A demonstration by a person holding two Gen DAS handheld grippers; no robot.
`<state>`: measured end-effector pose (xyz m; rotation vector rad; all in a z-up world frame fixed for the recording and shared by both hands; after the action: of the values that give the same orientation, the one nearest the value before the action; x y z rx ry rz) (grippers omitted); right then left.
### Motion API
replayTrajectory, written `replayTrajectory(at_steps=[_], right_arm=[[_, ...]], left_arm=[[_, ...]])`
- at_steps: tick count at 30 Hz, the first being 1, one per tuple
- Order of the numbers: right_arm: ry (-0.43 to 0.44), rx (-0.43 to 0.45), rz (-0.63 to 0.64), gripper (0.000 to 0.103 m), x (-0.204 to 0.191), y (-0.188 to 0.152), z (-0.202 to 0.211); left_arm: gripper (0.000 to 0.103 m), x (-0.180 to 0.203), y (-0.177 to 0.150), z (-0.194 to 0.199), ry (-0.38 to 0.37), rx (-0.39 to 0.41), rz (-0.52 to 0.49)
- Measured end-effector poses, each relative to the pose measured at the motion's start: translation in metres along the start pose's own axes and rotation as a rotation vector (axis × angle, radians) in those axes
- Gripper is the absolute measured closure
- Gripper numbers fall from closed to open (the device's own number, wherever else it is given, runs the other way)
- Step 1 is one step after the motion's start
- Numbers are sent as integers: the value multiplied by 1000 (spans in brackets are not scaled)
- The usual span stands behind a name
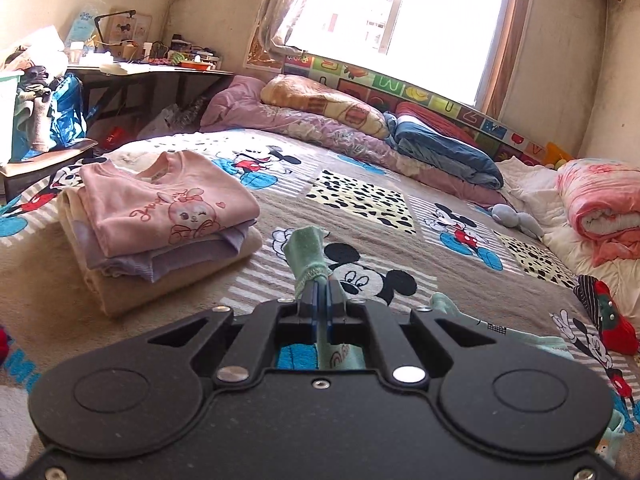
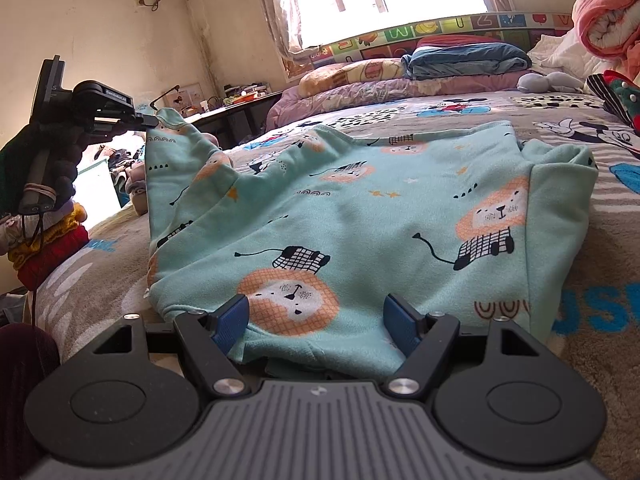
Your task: Fold clothes
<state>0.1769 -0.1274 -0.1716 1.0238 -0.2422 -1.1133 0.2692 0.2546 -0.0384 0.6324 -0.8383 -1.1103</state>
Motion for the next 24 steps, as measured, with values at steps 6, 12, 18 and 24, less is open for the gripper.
replayTrajectory(at_steps=[6, 12, 18, 24], right_arm=[[0, 2, 3, 29, 0, -1, 0], [-1, 3, 5, 29, -1, -1, 0], [-1, 4, 8, 29, -1, -1, 0], [0, 4, 9, 29, 0, -1, 0]], left_arm=[[102, -33, -11, 12, 57, 13, 42], [102, -59, -26, 10, 119, -10, 75], [102, -79, -43, 9, 153, -28, 101], [102, -97, -63, -6, 197, -72, 131]])
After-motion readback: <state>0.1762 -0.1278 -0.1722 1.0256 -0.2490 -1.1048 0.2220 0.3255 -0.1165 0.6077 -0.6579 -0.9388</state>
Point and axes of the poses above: each gripper's, at about its wrist camera, not at the fingertips, and z roughly against the way its jaws point, x to its right, y to its top, the point moved 6 cm from there along -z, roughly the way its jaws point, and after that the axes turned 9 degrees about -x, right-handed, at the moved point
